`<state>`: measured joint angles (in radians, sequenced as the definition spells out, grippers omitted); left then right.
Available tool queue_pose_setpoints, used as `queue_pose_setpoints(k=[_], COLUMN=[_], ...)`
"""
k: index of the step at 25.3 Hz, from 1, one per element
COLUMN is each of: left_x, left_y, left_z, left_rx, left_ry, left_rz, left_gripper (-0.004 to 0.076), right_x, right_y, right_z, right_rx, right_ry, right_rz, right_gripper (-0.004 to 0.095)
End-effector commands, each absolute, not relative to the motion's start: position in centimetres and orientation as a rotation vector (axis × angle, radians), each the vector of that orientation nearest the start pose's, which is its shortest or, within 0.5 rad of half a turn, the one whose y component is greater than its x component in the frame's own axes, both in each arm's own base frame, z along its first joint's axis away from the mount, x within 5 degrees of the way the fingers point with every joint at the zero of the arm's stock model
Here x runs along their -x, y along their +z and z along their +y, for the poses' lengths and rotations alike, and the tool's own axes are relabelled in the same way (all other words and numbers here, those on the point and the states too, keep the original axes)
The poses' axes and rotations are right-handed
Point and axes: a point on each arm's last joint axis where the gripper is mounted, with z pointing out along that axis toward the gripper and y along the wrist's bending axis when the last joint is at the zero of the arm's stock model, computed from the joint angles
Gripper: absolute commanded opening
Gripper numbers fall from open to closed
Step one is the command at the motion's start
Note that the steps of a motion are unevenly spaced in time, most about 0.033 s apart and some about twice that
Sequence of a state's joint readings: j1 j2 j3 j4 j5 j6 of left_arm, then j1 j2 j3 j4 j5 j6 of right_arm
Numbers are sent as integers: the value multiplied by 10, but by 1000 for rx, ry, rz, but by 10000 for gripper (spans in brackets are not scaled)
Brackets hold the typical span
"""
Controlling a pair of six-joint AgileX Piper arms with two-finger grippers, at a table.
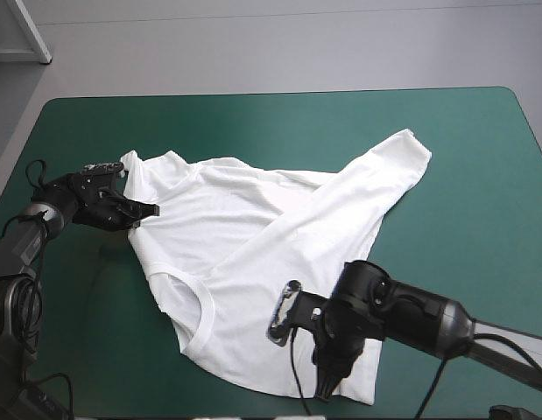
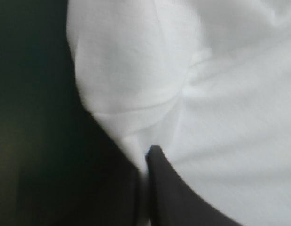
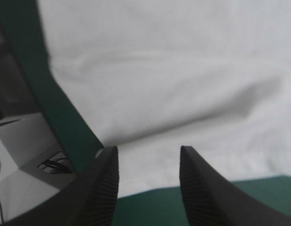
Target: Fold the cloth
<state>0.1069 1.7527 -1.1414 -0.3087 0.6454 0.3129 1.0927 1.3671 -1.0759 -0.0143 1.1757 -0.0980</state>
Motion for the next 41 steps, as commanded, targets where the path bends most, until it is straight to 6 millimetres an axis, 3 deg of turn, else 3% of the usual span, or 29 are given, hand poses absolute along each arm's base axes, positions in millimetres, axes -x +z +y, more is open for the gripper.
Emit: queue_pose_setpoints(k=[1,4,8,13,24,27,31,36,41], left_x=[-353,-353,-351,-351,-352,-352,-352,-352,-347], left_y=[220,220,219,219,220,220,220,224,253], left_z=[20,20,22,22,22,22,22,22,20], left_rx=[-27,-31,-61,-60,-59,-59,-59,-54,-49], left_ry=[-193,-191,-159,-159,-156,-156,-156,-154,-153], left_rz=[2669,2669,2683,2682,2676,2676,2676,2654,2556], left_gripper=[19,19,19,19,19,19,19,19,19], right_x=[-106,-97,-79,-79,-91,-93,-94,-102,-112], right_y=[294,284,268,255,217,212,213,218,247], right_z=[192,180,180,173,197,201,200,197,187], right_rx=[1452,1211,1330,1389,1465,1472,1512,1462,1318], right_ry=[142,290,392,256,130,126,111,29,-18], right_rz=[2452,2503,2596,2581,2663,2658,2632,2550,2391], right_gripper=[396,404,609,605,600,458,-17,1,0])
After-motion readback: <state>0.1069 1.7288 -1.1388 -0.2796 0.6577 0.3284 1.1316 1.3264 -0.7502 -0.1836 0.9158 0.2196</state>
